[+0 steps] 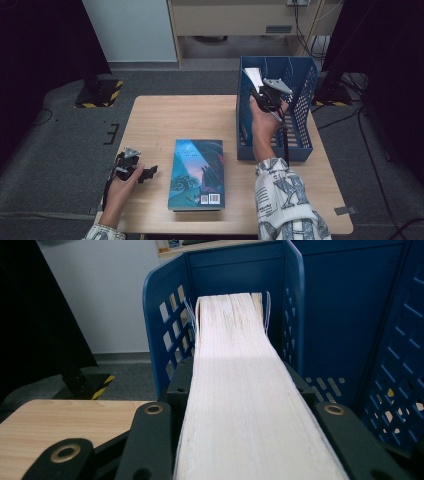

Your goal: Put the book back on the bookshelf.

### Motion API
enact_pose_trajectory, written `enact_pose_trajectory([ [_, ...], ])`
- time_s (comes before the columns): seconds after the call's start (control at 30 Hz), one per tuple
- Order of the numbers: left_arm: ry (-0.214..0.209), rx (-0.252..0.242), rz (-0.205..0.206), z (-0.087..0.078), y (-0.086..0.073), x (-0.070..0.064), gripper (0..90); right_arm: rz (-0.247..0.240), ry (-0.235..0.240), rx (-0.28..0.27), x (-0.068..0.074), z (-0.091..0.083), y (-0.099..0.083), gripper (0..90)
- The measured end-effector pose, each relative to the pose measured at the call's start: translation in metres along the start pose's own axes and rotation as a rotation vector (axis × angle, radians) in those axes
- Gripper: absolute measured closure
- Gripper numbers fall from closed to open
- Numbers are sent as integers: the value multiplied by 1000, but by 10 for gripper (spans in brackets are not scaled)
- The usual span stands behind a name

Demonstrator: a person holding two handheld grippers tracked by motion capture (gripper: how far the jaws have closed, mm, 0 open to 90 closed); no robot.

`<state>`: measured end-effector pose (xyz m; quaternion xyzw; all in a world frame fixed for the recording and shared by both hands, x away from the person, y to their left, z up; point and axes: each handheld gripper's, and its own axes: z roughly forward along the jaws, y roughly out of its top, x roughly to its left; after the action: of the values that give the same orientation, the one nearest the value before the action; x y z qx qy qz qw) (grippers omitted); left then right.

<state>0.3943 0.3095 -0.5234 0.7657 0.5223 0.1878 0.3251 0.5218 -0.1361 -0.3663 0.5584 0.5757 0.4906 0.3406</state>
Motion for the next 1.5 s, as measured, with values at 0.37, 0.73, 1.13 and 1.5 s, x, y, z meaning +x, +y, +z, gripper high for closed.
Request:
enact_pose_trajectory([
  [0.37,-1,2,1,0,0,-1,69,17,-7,15,2,-8,-5,591],
  [0.73,-1,4,5,0,0,-1,69,-25,-9,26,12,-15,-9,581],
  [1.13,-2,4,3,0,0,-1,69,-16,5,22,13,-15,-10,542],
  [1.5,-1,6,5,0,0,-2,69,-39,98,44,11,-29,-13,209],
])
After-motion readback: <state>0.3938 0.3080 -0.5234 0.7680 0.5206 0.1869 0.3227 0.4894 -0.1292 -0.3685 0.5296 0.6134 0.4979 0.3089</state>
